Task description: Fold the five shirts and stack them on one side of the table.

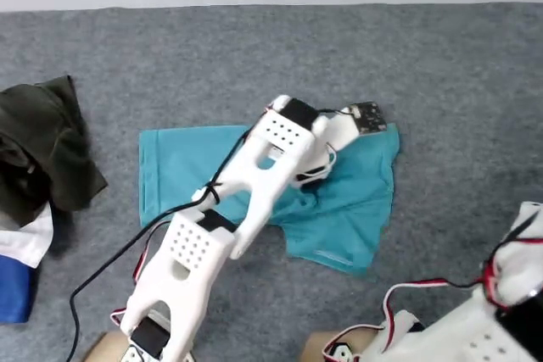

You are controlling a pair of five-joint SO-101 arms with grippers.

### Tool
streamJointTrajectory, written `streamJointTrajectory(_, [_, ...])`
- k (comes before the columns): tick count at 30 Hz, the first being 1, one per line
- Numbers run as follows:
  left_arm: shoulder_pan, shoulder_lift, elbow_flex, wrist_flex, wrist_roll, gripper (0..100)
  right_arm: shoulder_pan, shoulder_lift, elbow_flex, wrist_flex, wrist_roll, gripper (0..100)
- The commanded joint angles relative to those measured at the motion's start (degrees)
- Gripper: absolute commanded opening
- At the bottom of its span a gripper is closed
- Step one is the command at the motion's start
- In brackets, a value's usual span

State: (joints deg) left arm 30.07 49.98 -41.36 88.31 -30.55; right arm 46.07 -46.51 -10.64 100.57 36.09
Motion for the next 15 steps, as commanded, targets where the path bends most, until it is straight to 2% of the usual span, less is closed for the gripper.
streamJointTrajectory(1, [-1.93, 0.0, -5.49, 1.49, -0.62, 16, 0.22, -2.07, 1.41, 2.24, -0.09, 0.9])
streamJointTrajectory(15, [-3.69, 2.37, -19.3, 11.43, -2.29, 16, 0.22, -5.32, 5.1, 2.24, -0.09, 0.9])
